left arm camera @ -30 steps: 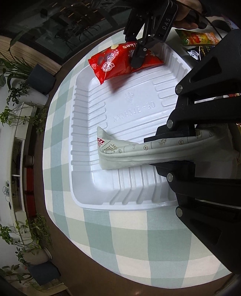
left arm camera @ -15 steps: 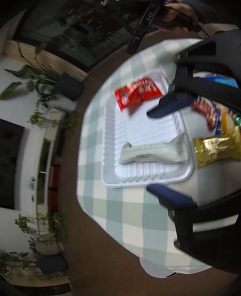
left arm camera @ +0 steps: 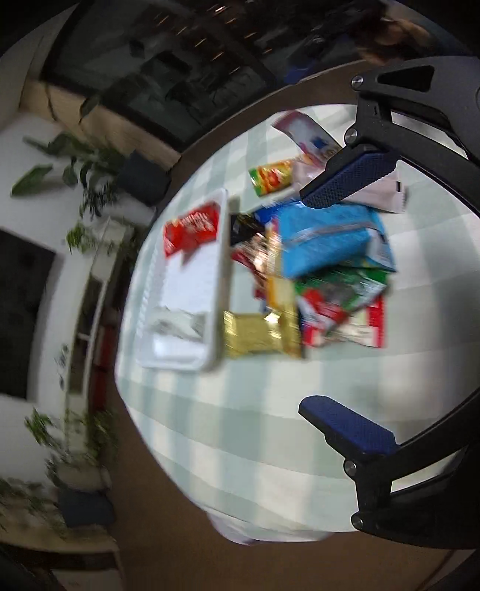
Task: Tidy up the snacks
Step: 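Grasp the pink cartoon packet with the right gripper while the left approaches the blue packet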
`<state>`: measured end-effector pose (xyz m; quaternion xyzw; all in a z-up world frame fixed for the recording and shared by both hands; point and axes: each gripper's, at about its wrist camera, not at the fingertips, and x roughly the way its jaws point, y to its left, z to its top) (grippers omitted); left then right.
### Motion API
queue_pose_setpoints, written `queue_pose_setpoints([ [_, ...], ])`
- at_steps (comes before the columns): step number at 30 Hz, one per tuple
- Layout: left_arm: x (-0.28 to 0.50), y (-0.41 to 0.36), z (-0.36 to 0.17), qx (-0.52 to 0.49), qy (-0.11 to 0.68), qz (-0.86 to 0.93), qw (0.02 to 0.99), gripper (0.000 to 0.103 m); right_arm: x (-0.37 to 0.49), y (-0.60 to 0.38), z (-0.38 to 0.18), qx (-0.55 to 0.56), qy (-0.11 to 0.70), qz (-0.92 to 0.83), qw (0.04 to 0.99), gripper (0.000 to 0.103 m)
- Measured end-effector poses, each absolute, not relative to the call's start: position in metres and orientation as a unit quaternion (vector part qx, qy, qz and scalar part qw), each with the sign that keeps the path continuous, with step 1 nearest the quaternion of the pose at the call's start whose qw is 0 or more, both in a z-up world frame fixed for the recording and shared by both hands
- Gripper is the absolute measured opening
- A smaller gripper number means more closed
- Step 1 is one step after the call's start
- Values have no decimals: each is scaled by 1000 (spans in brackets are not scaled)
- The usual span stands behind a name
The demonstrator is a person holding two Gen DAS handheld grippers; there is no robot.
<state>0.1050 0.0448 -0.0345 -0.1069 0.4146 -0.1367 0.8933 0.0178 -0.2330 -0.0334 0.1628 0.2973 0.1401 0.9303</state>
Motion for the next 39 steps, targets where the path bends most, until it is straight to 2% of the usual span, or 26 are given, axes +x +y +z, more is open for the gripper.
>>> queue_pose_setpoints([
  [3, 81, 48, -51, -128, 416, -128, 891, 103, 9, -206, -46, 141, 307, 162, 927, 86],
  [5, 68, 48, -55, -128, 414, -134, 891, 102, 13, -195, -51, 118, 317, 164, 927, 78],
  [12, 41, 31, -56, -110, 400, -174, 893, 101, 28, -190, -66, 130, 330, 178, 918, 63],
  [21, 49, 17, -57, -107, 407, -203, 884, 78, 41, -186, -88, 122, 358, 183, 907, 57],
  [25, 56, 17, -61, -109, 415, -208, 879, 68, 50, -186, -96, 133, 368, 188, 901, 51],
  [30, 61, 15, -62, -109, 417, -212, 877, 67, 56, -188, -101, 143, 370, 194, 897, 46],
  [34, 66, 11, -65, -105, 424, -215, 874, 67, 58, -188, -105, 147, 377, 202, 892, 33],
  [39, 69, 5, -67, -97, 427, -221, 872, 67, 56, -193, -106, 164, 379, 203, 888, 32],
])
